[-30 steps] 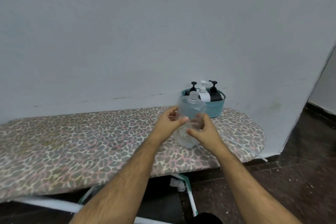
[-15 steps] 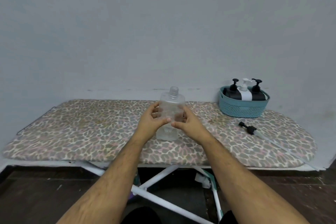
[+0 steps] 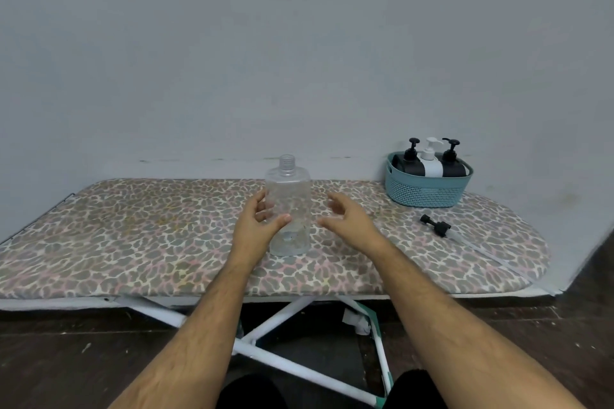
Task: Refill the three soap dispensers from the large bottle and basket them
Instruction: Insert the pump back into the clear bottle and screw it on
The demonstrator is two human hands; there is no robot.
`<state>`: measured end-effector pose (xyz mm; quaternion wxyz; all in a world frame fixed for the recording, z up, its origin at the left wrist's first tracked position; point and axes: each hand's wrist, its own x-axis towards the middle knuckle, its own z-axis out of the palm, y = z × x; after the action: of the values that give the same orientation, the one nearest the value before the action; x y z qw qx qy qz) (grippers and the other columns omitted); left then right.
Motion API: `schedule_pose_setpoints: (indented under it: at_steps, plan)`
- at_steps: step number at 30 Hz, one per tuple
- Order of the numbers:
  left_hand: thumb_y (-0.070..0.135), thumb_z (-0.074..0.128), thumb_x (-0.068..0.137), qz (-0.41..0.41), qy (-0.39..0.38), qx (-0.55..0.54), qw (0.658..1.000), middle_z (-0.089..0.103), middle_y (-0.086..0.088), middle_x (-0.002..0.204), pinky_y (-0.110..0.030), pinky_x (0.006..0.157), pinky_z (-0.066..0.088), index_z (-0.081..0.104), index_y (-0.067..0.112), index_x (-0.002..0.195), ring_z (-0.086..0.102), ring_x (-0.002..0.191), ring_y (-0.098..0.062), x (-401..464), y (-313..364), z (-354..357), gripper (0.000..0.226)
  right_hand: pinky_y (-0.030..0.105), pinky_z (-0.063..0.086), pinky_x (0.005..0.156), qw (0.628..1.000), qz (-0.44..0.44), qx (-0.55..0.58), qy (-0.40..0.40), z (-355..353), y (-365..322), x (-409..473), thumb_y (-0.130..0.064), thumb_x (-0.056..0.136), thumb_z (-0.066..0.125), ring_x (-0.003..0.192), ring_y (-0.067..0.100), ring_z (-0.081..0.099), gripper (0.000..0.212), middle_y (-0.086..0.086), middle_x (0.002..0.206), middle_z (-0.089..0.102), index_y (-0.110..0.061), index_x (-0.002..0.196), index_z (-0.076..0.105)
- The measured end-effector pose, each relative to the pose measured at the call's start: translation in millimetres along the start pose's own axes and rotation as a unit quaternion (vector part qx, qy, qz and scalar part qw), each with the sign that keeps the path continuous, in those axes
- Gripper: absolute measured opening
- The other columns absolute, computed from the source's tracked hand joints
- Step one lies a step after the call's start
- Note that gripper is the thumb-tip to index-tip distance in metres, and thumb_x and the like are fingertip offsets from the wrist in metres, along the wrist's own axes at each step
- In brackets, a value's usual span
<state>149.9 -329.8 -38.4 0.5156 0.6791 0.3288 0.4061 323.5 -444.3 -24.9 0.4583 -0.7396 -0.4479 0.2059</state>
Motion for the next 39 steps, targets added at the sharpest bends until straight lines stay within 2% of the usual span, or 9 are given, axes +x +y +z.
schedule_pose_setpoints:
  at_steps: [5,8,11,14,19,24,28,32,39]
  plan:
    - [0.023,0.08,0.08,0.004,0.002,0.03,1.0,0.055,0.006,0.13,-0.038,0.097,0.051,0.036,0.028,0.15,0.056,0.117,-0.013,-2,-5,4,0.083,0.038,0.043,0.106,0.966,0.023,-0.227,0.121,-63,37,1,-0.024,0.091,0.068,0.124,0.024,0.056,0.052,0.007,0.138,0.058,-0.012,0.139,0.053]
    - [0.022,0.08,0.08,-0.001,0.008,0.046,0.999,0.055,0.006,0.131,-0.039,0.097,0.05,0.032,0.028,0.152,0.056,0.118,-0.014,-7,-11,8,0.086,0.041,0.051,0.092,0.924,0.061,-0.342,0.161,-96,64,0,-0.025,0.089,0.065,0.111,0.03,0.059,0.039,0.012,0.122,0.065,-0.01,0.125,0.062]
    - [0.025,0.079,0.081,0.003,0.021,0.052,0.998,0.056,0.008,0.13,-0.041,0.1,0.049,0.033,0.027,0.152,0.056,0.119,-0.015,-11,-15,13,0.084,0.041,0.052,0.084,0.893,0.102,-0.4,0.179,-118,87,-3,-0.024,0.091,0.059,0.104,0.032,0.058,0.03,0.012,0.114,0.064,-0.012,0.118,0.061]
    - [0.025,0.077,0.083,0.011,0.031,0.049,0.998,0.054,0.012,0.124,-0.042,0.102,0.048,0.033,0.026,0.152,0.055,0.118,-0.013,-16,-15,18,0.081,0.041,0.051,0.085,0.875,0.153,-0.429,0.163,-130,101,-8,-0.022,0.093,0.055,0.106,0.031,0.058,0.026,0.012,0.114,0.063,-0.013,0.117,0.058]
    - [0.023,0.076,0.084,0.024,0.043,0.05,0.998,0.054,0.007,0.131,-0.047,0.105,0.045,0.038,0.026,0.148,0.052,0.121,-0.014,-22,-15,24,0.074,0.038,0.052,0.079,0.872,0.183,-0.428,0.15,-134,114,-15,-0.012,0.094,0.048,0.097,0.028,0.062,0.021,0.008,0.107,0.067,-0.015,0.111,0.059]
    - [0.02,0.075,0.085,0.028,0.043,0.051,0.997,0.052,0.0,0.141,-0.042,0.104,0.045,0.034,0.027,0.151,0.05,0.12,-0.012,-25,-13,26,0.078,0.037,0.05,0.078,0.874,0.16,-0.42,0.186,-130,115,-20,-0.006,0.095,0.046,0.092,0.026,0.063,0.022,0.007,0.102,0.069,-0.016,0.108,0.061]
    - [0.021,0.076,0.085,0.019,0.041,0.052,0.998,0.052,-0.001,0.144,-0.046,0.105,0.046,0.032,0.028,0.152,0.05,0.12,-0.01,-25,-13,26,0.081,0.035,0.048,0.077,0.884,0.138,-0.409,0.179,-121,105,-15,-0.009,0.093,0.054,0.091,0.026,0.063,0.015,0.006,0.099,0.069,-0.016,0.103,0.062]
    - [0.026,0.078,0.083,0.009,0.044,0.058,0.997,0.05,0.0,0.147,-0.051,0.106,0.045,0.03,0.03,0.153,0.05,0.129,-0.016,-25,-16,24,0.084,0.033,0.045,0.071,0.898,0.095,-0.39,0.178,-105,87,-6,-0.01,0.091,0.055,0.087,0.026,0.063,0.013,0.006,0.096,0.069,-0.015,0.099,0.064]
    - [0.025,0.078,0.083,0.015,0.044,0.06,0.997,0.052,0.002,0.144,-0.046,0.105,0.046,0.032,0.033,0.151,0.049,0.123,-0.009,-25,-15,24,0.083,0.03,0.043,0.067,0.937,0.035,-0.292,0.19,-90,45,-1,-0.018,0.088,0.061,0.083,0.024,0.062,0.014,0.004,0.09,0.068,-0.013,0.101,0.066]
